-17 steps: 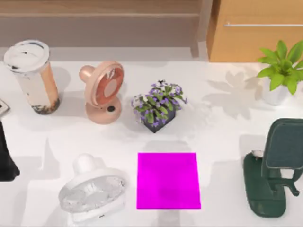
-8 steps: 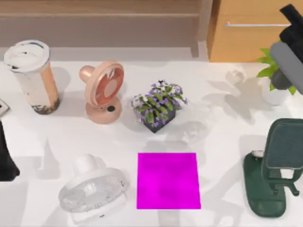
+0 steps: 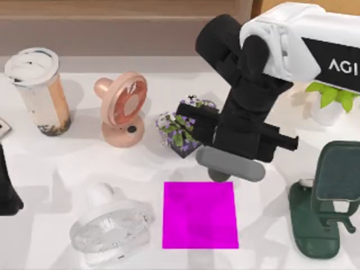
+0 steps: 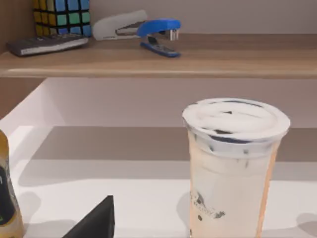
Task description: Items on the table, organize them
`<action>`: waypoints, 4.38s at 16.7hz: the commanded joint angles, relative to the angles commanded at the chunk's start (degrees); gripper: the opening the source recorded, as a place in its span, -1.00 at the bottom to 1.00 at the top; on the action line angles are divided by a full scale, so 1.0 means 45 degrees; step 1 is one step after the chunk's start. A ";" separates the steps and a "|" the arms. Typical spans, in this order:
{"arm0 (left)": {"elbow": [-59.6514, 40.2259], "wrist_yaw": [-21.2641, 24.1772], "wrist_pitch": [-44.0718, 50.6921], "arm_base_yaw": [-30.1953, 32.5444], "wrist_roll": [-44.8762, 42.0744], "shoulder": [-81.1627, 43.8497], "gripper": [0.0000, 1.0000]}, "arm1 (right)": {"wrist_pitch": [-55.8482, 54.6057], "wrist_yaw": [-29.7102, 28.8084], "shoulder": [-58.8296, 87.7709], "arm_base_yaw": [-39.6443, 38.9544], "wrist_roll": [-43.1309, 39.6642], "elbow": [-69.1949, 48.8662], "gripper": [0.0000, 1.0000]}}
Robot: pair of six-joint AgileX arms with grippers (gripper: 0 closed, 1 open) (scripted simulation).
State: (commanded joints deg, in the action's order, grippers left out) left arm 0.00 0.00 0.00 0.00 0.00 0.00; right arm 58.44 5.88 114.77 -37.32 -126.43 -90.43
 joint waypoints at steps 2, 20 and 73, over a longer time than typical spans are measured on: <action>0.0000 0.0000 0.0000 0.0000 0.0000 0.0000 1.00 | 0.0008 -0.0432 0.0732 -0.1073 -0.0403 0.0078 -1.00; 0.0000 0.0000 0.0000 0.0000 0.0000 0.0000 1.00 | 0.0032 -0.0923 0.2082 -0.2117 -0.0896 0.0584 -1.00; 0.0000 0.0000 0.0000 0.0000 0.0000 0.0000 1.00 | 0.2528 -0.0927 0.1966 1.2868 1.9764 -0.2628 1.00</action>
State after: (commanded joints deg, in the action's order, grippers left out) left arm 0.00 0.00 0.00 0.00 0.00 0.00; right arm 69.81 1.71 123.61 20.58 -37.49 -102.25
